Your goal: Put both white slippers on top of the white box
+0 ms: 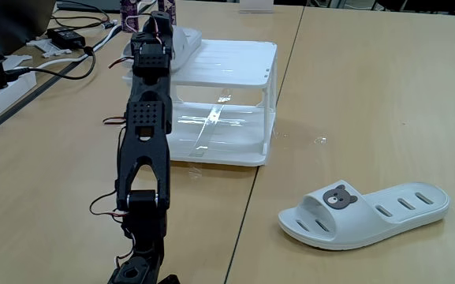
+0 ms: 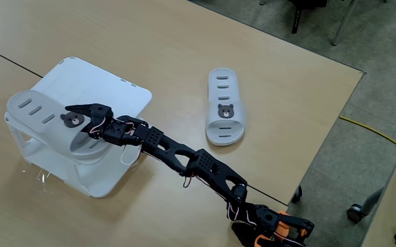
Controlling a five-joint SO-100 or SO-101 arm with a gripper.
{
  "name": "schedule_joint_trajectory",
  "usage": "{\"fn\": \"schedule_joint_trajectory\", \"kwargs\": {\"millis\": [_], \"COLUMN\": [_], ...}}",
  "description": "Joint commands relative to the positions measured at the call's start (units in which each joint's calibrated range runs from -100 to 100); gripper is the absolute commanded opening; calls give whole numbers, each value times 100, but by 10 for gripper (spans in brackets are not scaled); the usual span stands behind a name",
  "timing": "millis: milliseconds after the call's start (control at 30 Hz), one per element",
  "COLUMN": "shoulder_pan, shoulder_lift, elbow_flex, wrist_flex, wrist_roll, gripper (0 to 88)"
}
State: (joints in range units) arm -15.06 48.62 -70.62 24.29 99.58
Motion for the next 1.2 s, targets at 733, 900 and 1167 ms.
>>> {"fn": "schedule_joint_trajectory", "kwargs": {"millis": [733,900,1167], "shoulder_pan": [34,371,634], "shoulder_lift": [-4790,-6145,-8703], "elbow_flex": [5569,6985,8952], "wrist_flex": [-13,-48,-531], "wrist_roll": [42,42,42], "gripper": [259,253,72]}}
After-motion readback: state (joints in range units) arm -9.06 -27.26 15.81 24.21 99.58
